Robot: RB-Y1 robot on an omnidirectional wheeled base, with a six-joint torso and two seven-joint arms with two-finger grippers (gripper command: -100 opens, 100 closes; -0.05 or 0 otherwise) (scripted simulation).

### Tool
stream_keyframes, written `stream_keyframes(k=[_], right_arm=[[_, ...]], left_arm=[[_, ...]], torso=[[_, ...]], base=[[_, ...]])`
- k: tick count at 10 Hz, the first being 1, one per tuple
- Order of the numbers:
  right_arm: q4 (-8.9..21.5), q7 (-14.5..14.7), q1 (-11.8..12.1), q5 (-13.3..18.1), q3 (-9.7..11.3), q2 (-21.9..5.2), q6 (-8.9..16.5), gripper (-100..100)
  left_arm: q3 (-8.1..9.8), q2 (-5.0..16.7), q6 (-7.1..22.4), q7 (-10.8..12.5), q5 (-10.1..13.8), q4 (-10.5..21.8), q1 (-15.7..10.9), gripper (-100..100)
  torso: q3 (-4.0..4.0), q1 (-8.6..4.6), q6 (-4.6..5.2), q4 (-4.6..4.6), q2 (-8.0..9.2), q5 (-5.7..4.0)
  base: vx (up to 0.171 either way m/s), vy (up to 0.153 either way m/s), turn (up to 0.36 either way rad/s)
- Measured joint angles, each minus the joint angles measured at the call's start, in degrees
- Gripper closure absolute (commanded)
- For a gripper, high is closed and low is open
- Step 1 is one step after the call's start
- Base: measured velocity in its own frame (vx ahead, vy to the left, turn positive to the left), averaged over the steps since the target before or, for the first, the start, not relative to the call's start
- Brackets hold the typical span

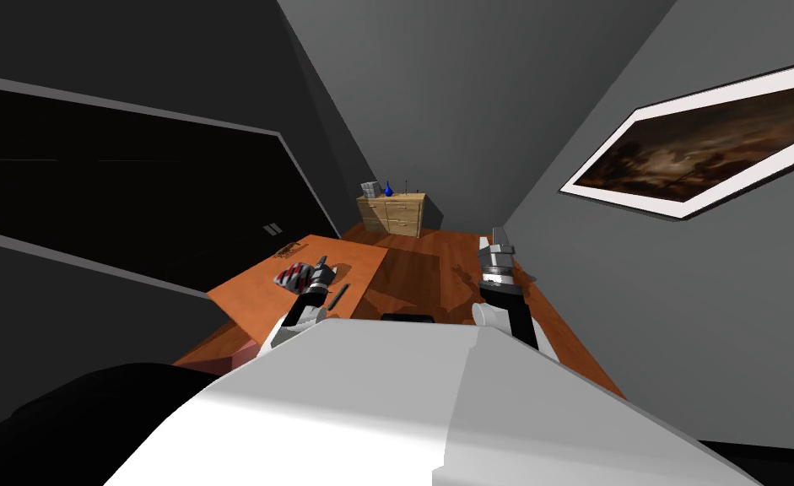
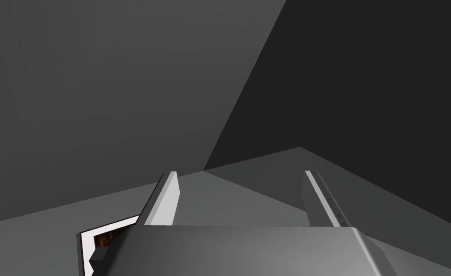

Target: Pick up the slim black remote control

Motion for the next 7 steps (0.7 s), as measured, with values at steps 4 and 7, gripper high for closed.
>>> stream_keyframes(k=[4,7], right_arm=[[0.0,0.0,0.0,0.0,0.0,0.0,0.0,0],[0.0,0.0,0.0,0.0,0.0,0.0,0.0,0]], left_arm=[[2.47,3.0,6.1,1.4,2.0,4.6,-0.1,-100],[4.09,4.3,10.8,2.0,3.0,8.1,0.0,-100]], torso=[[-0.04,0.11,-0.01,-0.02,-0.05,0.02],[-0.01,0.07,-0.02,0.0,-0.03,0.02]], base=[[0.152,-0.063,0.047],[0.133,-0.066,0.044]])
